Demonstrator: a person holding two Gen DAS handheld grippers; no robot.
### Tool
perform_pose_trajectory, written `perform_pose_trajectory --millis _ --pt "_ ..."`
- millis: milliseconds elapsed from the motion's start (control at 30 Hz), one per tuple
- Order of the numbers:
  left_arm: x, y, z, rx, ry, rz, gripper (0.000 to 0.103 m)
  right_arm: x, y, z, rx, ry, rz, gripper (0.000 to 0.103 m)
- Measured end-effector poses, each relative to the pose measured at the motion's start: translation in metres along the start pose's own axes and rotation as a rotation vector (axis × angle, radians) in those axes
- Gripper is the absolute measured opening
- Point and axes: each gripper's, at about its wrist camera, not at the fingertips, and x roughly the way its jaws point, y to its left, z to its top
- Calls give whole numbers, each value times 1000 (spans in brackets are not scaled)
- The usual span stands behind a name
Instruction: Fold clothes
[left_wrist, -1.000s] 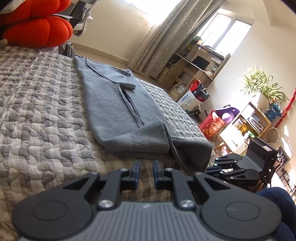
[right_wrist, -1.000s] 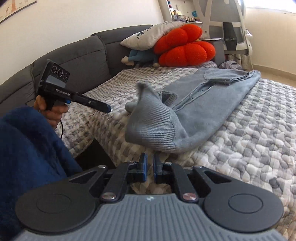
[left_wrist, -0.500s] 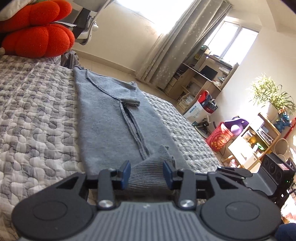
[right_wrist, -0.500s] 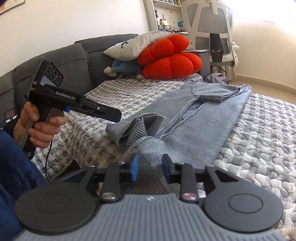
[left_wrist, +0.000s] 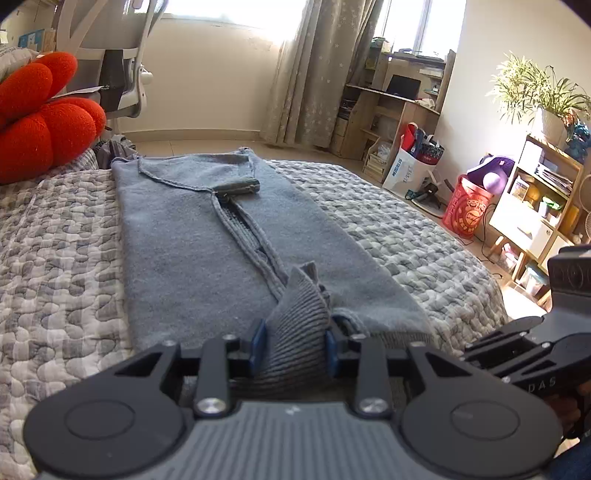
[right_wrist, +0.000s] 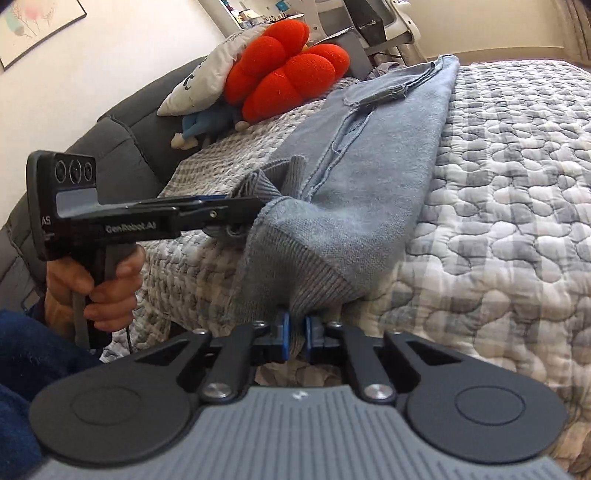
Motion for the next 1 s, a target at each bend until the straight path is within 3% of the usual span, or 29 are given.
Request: perform_pose_trajectory --millis 67,333,500,633,833,1000 --pt "-13 -3 -2 46 9 -13 14 -2 0 3 20 -4 -8 7" --pt "-51 -9 -5 208 45 -34 13 -46 -6 26 105 -101 83 7" --pt "-46 -7 6 239 49 -59 13 -32 -8 58 130 -119 75 8" --pt "-42 -5 26 258 35 -4 13 -14 -9 80 120 -95 55 8" --pt "-11 24 63 138 25 59 13 9 -20 116 149 -101 24 8" --pt "18 51 94 20 19 106 13 30 -45 143 179 -118 -55 9"
